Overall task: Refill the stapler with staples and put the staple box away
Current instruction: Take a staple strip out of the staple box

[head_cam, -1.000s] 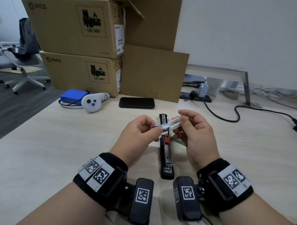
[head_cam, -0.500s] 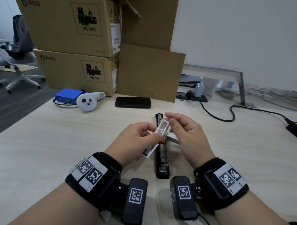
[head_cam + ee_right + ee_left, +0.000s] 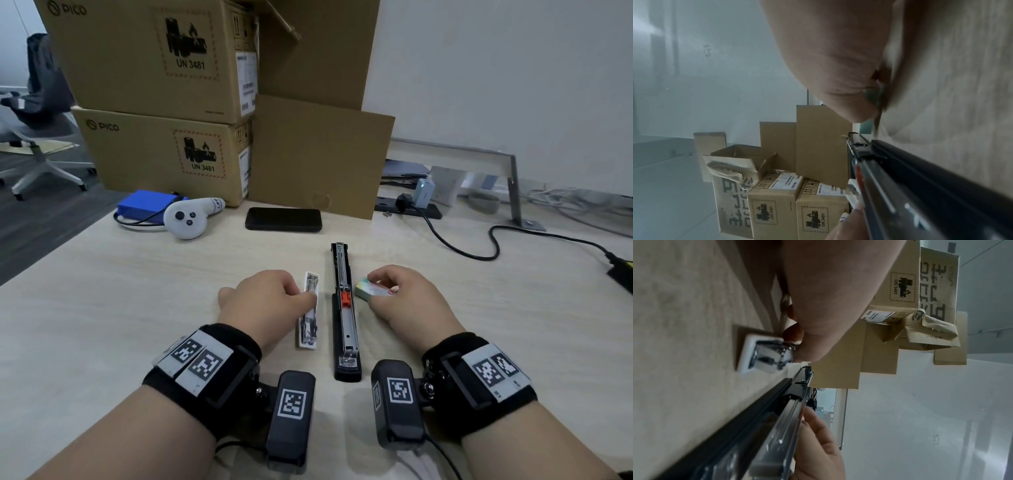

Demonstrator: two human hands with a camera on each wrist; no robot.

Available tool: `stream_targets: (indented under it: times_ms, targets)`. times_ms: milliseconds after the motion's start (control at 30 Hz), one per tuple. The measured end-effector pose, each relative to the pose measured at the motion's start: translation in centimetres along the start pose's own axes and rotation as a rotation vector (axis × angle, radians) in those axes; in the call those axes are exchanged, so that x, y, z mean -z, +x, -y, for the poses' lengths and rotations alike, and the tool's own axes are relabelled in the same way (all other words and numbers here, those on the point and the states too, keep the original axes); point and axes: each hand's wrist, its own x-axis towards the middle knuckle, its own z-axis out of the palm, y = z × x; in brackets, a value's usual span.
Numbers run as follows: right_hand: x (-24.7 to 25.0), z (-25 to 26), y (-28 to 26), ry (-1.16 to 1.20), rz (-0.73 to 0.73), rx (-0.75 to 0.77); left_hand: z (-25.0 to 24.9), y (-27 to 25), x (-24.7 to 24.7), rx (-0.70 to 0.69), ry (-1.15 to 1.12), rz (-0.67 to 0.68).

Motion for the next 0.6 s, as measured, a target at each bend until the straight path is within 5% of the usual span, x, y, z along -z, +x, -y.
stream_targets:
  times_ms: [167,333,433,600]
  targets:
    - [0.6,1.0,-0.7,0.237,-0.088,0.188,-0.2,-0.2,0.1,0.006,-0.022,-0.014]
    - [0.5,2.6,-2.4,0.358,0.009,0.409,-0.7,-0.3,0.2,-0.125,-0.583,-0.083]
    - [0.3,2.9,-2.8,0.355,0.039,0.474,-0.9,-0.8,0.2,-0.172,-0.713,0.0]
    - [0.0,2.8,-2.6,0.421,0.023,0.484,-0.7,-0.2,-0.3,-0.069,-0.929,0.101]
